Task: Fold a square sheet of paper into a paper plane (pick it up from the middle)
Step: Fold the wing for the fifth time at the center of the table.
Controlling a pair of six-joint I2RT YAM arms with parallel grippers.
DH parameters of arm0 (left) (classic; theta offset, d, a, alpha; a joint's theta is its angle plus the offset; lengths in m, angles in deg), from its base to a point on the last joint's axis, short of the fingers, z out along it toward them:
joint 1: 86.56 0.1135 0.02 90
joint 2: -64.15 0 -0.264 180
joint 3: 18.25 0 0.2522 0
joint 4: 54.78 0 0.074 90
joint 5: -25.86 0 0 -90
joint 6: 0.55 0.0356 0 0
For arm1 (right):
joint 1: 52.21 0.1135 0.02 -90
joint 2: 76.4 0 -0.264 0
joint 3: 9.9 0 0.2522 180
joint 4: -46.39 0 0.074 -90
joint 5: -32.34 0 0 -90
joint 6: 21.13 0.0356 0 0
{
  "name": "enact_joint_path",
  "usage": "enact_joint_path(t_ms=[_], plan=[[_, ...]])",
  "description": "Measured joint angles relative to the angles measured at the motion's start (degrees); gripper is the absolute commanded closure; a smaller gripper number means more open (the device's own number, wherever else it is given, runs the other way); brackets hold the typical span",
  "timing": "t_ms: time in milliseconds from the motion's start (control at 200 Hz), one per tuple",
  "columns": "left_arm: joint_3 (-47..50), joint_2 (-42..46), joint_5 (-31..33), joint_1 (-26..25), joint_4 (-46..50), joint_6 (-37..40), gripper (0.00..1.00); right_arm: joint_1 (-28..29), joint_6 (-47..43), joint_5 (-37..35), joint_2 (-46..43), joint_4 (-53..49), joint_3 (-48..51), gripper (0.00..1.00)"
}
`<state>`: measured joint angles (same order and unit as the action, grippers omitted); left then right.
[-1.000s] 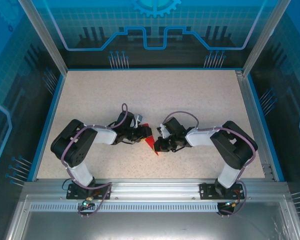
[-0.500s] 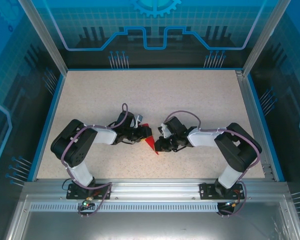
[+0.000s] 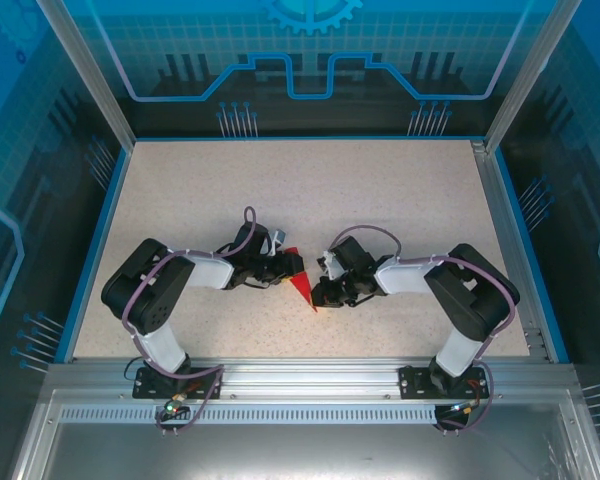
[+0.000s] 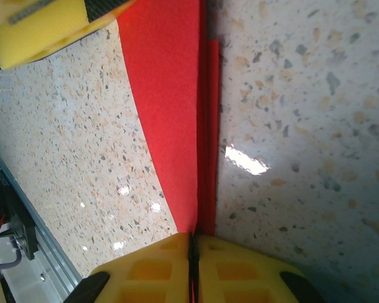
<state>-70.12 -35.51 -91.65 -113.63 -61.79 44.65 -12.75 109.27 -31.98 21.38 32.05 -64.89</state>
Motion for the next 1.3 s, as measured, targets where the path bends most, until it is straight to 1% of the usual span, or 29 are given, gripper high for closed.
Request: enact_joint_path(t_ms=[105, 170, 435, 540, 590, 655, 770, 850, 890, 980, 1055, 1155, 1300], plan=[[0.0, 0.0, 0.0, 0.0, 0.02, 0.0, 0.57, 0.48, -0.35, -1.18, -1.05, -0.9, -0.02, 0.82], [-0.02, 0.0, 0.0, 0.0, 0.04, 0.0, 0.57, 0.63, -0.63, -2.01, -1.95, -2.51, 0.0, 0.82], [-0.11, 0.0, 0.0, 0.0, 0.28, 0.0, 0.57, 0.66, -1.29, -3.19, -2.19, -3.93, 0.0, 0.91], [-0.17, 0.0, 0.02, 0.0, 0.35, 0.0, 0.57, 0.7, -1.46, -3.56, -2.03, -4.35, -0.2, 0.91], [-0.28, 0.0, 0.02, 0.0, 0.55, 0.0, 0.57, 0.76, -1.49, -3.72, -2.05, -4.55, -0.33, 0.9], [-0.37, 0.0, 0.0, 0.0, 0.76, 0.0, 0.57, 0.9, -1.46, -4.02, -2.32, -4.76, -0.35, 0.84], [-0.37, 0.0, 0.02, 0.0, 0.79, 0.0, 0.57, 1.55, -1.51, -5.84, -4.26, -6.62, -0.24, 0.8], [-0.39, 0.0, 0.02, 0.0, 0.79, 0.0, 0.57, 1.49, -1.46, -7.74, -7.21, -8.41, 0.35, 0.8], [-0.39, 0.0, 0.04, 0.0, 0.79, 0.0, 0.57, 1.49, -1.46, -8.41, -9.09, -8.76, 0.72, 0.82], [-0.39, 0.0, 0.04, 0.0, 0.79, -0.02, 0.57, 1.49, -1.03, -8.5, -12.81, -6.95, 1.51, 0.86], [-0.42, 0.0, 0.02, 0.0, 0.81, -0.02, 0.57, 1.51, -0.11, -7.15, -13.42, -3.37, 1.88, 0.91], [-0.44, -0.02, 0.04, 0.0, 0.81, -0.02, 0.57, 2.05, 1.31, -5.16, -10.99, 1.62, 1.66, 0.93], [-0.44, -0.02, 0.02, 0.0, 0.81, -0.02, 0.57, 3.28, 2.6, -3.78, -4.98, 5.4, -0.02, 0.94]])
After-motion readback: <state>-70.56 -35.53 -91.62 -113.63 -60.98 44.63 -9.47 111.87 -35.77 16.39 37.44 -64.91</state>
